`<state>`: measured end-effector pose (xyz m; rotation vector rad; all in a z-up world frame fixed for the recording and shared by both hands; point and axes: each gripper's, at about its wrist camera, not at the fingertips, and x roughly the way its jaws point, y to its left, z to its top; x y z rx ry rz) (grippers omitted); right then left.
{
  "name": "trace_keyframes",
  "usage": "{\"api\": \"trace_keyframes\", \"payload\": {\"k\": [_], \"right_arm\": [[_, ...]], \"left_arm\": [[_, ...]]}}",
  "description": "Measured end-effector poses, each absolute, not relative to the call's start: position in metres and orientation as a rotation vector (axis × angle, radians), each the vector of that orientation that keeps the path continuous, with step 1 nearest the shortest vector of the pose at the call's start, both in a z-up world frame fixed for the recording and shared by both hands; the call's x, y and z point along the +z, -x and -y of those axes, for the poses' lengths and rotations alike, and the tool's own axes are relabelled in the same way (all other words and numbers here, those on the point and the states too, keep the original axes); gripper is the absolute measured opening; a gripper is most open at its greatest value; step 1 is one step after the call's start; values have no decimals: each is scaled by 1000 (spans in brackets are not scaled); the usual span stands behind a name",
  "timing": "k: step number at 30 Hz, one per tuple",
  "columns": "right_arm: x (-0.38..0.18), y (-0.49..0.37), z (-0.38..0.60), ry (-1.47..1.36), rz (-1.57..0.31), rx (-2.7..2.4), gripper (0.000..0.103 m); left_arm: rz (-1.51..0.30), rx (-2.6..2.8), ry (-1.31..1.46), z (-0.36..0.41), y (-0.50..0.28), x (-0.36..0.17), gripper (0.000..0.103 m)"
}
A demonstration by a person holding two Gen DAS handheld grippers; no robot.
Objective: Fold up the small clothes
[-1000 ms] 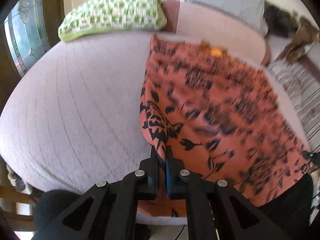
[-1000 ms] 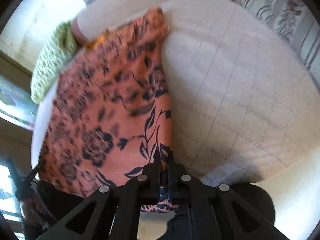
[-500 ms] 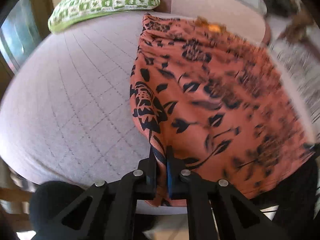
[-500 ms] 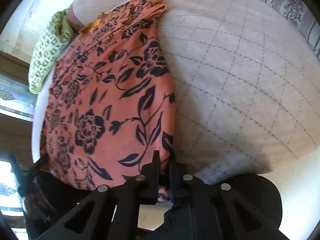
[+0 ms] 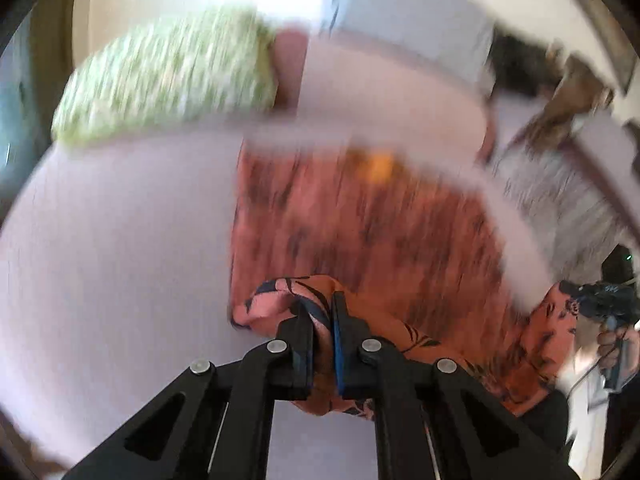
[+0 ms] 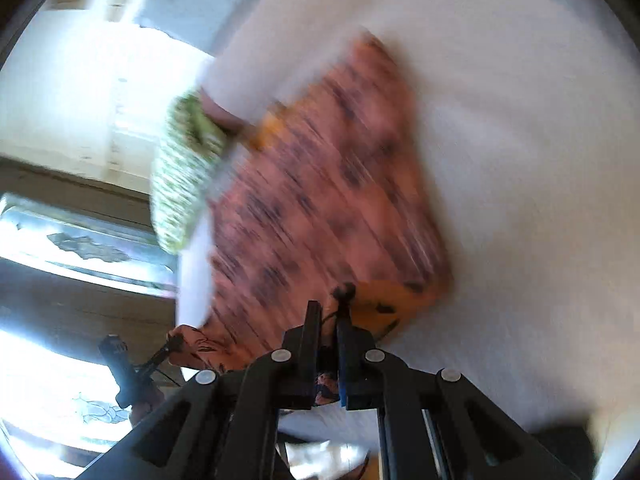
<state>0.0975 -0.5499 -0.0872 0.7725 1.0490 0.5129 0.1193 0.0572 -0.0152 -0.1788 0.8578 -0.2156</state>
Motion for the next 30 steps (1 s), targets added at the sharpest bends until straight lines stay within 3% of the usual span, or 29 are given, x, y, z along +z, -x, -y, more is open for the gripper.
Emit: {"api": "trace_keyframes", "payload": {"k": [2,3,4,5,6,7,8,10,16,21,22,23,24,25,26,30], "right_arm": [[-48,-138,556,-773,-936,537,7],[-28,-163,562,-781,-862,533,7],[-17,-185,565,-801,-803,511,10],[-12,-209,573,-837,-748,472,15],[-16,-232,577,-859,-731,437,52],[-28,-257,577,-856,-766,409,97],[-39,-268,578,-844,-800,359,98],[-62,-267,574,-783,-794,223,98],[-136,-220,530,-383,-984,178,98],[-148,-231,532,-368,-996,171,99],[-150,-239,530,-384,-1009,188,99],[-152,-244,526,-392,-1024,189,98],[-153,-251,520,-382,-1050,192,88],[-152,-257,513,-363,-1094,216,49],[-147,-260,505,-353,-1121,255,23],[-122,-257,495,-402,-1136,309,19]], "left_arm": [[-736,-188,180,-54,-167,13,12],[-694,-163,186,-53,-190,15,24],[-684,-128,187,-52,-219,9,60],[-702,-96,176,-52,-241,-2,77],[-732,-30,167,-55,-261,-18,88],[-792,79,168,-62,-284,-45,88],[-854,112,176,-70,-293,-64,88],[-970,141,249,-90,-296,-101,88],[-951,97,267,-103,-239,-134,88],[-1076,-62,142,-62,-250,-167,90],[-1047,-35,90,-52,-251,-169,87],[-1038,-32,65,-44,-254,-168,76],[-1055,-69,85,-38,-259,-163,35],[-1081,-89,123,-33,-264,-155,20],[-1082,-70,129,-31,-264,-146,19],[-970,-78,138,-24,-245,-93,18]]}}
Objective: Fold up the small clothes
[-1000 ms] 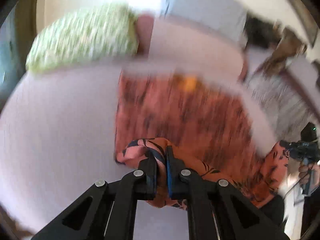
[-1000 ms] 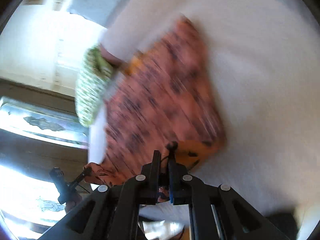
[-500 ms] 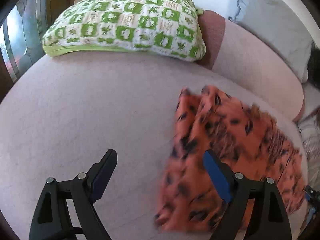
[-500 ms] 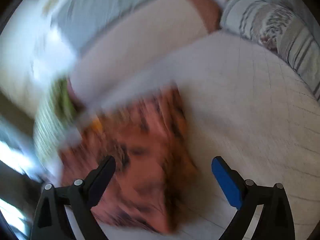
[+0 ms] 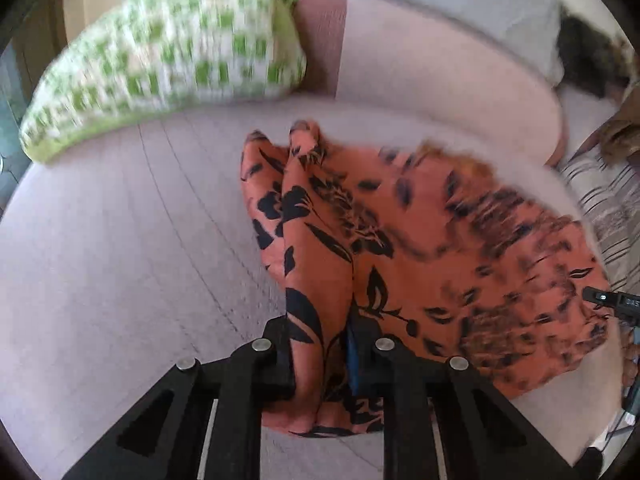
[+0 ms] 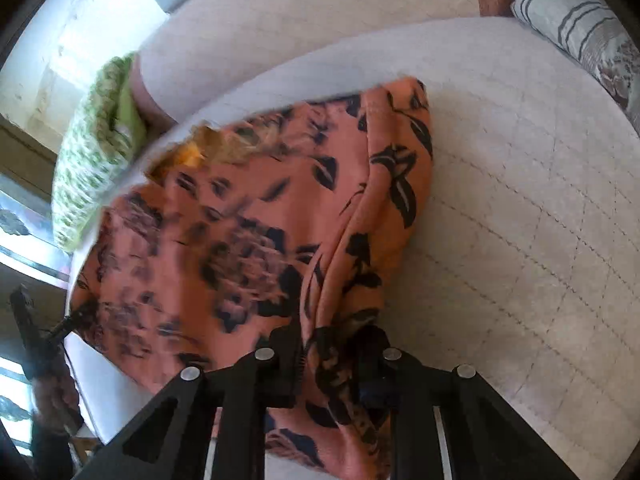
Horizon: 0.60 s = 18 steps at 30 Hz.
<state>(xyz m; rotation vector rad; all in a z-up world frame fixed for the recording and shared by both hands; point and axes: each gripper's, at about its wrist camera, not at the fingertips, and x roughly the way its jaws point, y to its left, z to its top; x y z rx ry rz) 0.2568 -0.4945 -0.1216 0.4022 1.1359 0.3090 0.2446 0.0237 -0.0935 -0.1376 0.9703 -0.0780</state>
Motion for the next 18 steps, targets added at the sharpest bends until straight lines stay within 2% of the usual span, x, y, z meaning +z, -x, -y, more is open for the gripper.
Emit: {"api": "trace_keyframes", "payload": {"k": [5,8,9,10,11,12,14,18], "right_arm": [[-56,-208,509,-459,-1011,357,19],[-37,-155,520,-463,-990,381,20],[-44,-137,524,-472,-1007,372,25],[-55,-123,527,-475,-1031,352,35],[-76,-109,526,-460,-1059,332,47],[-101,-100,524,-442,-1114,329,78],[-139,-83,529,-409,-1225,243,79],[-109,-73,541,-402,-1066,216,80]], "left_arm": [[-830,-119,163,-35,-147,-31,18],[-871,-131,234,-50,-86,-51,26],[-908,-136,240,-52,-73,-70,36],[-972,-110,229,-57,-60,-100,47],[-1029,-70,213,-61,-56,-120,48],[-1095,-29,197,-66,-53,-138,48],[-1097,-25,239,-78,-50,-142,51],[-903,-10,142,-76,-77,-98,51]]}}
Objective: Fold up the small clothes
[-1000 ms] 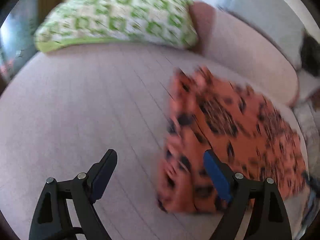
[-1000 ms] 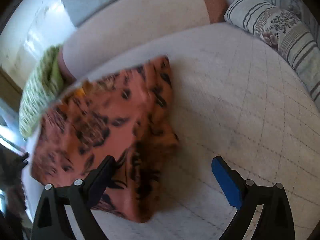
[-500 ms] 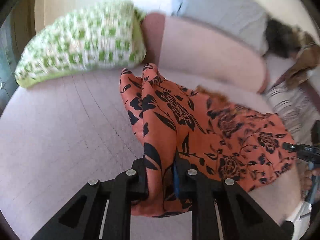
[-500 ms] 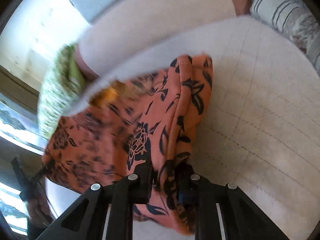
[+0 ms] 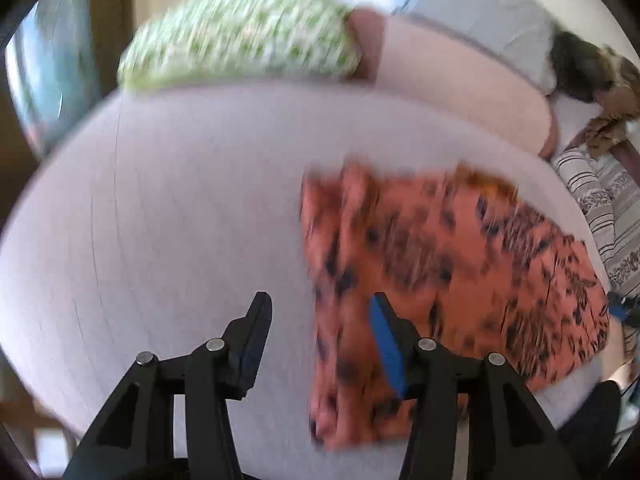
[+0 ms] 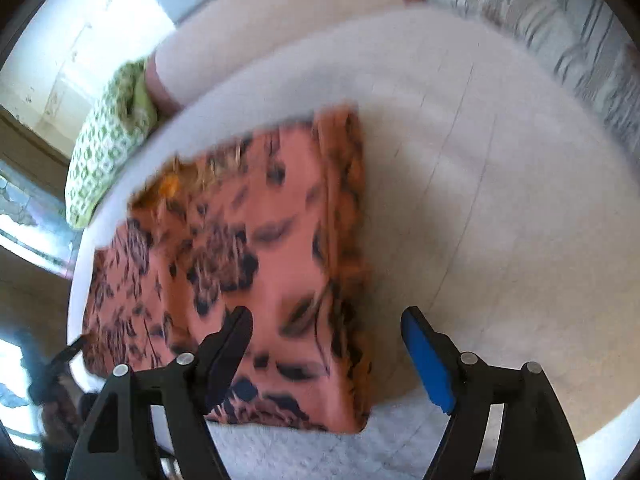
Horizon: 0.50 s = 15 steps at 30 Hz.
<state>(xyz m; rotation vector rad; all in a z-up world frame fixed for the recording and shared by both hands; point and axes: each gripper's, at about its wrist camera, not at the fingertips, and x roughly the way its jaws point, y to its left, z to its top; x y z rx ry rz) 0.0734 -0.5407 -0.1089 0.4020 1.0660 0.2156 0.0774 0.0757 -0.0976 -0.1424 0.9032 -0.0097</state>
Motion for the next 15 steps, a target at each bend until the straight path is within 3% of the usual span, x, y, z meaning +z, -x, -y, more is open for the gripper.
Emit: {"api": "trace_keyframes", "payload": {"k": [4,8,12,15], "right_arm": [[-83,-105,539,-409,-985,219,80],[-76,-128,523,-391,-969,226,80],[-80,-138,516,-361,-976,234,80],[-86,-152,510,-326,-963,213,80]], "left_arm": [[-904,-64,80,-57,-124,-96,51],[-1018,-45,20,-48,-158,-122,51],[-1070,-40,64,-50,-178,-139,43],[-1060,-43,73,-50,-183,-142,43]]}}
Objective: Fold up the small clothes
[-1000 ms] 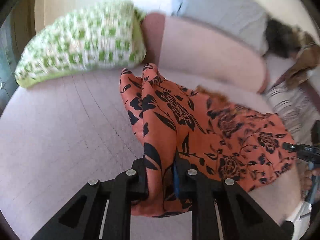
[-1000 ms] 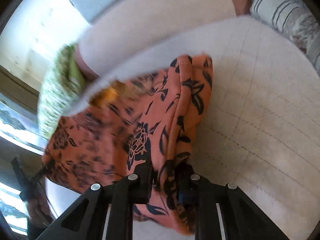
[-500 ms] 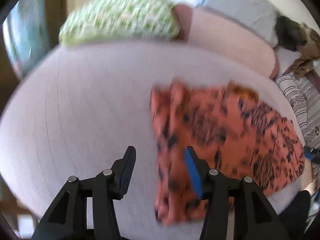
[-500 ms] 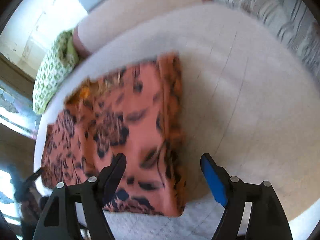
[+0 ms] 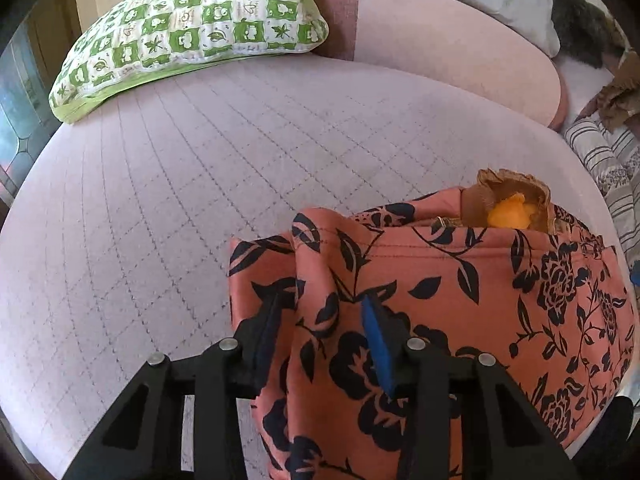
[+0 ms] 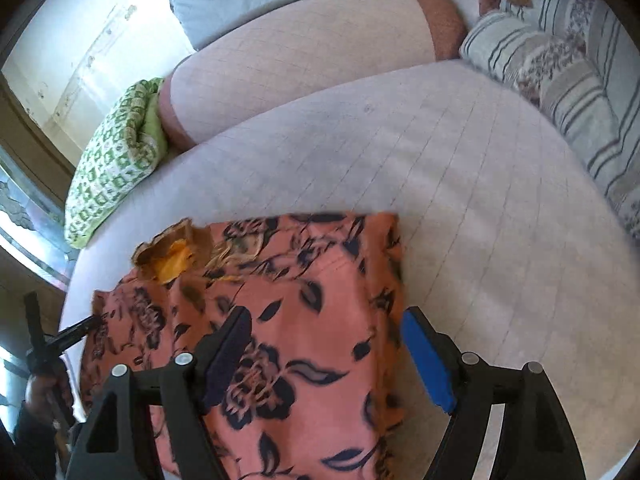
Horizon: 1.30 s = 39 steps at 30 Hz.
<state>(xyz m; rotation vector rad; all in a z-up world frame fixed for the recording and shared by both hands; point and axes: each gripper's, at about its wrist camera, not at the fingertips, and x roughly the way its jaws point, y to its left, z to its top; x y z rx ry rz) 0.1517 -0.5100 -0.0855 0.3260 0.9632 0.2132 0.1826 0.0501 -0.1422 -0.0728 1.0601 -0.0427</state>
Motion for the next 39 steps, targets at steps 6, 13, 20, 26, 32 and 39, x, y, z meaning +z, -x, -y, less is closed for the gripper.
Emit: {"api": "trace_keyframes", "payload": {"k": [6,13,20,26,32,39], "right_arm": [[-95,-185,498,-182,-1004,183,71],[-82,-183,478,-52,-997,183,6],[-27,-176,496,-96,-749,153,14],[-128,-206,507,-214,-1022,78,60],[-65,-137,502,-189,-842,131,70],[-75,-78,462,-235,-871,486,84]], "left_arm": [[-1071,-34,74,-51,-202,-153,29],[-829,-9,46,-55,-154,-90,4],[-829,50,52,-71,-165,-111,7],[-939,79,42,-74,-174,-138,43],[-728,34,69,-66,-109,-63,56],[-895,-5,-94,-27,-76,-125,65]]}}
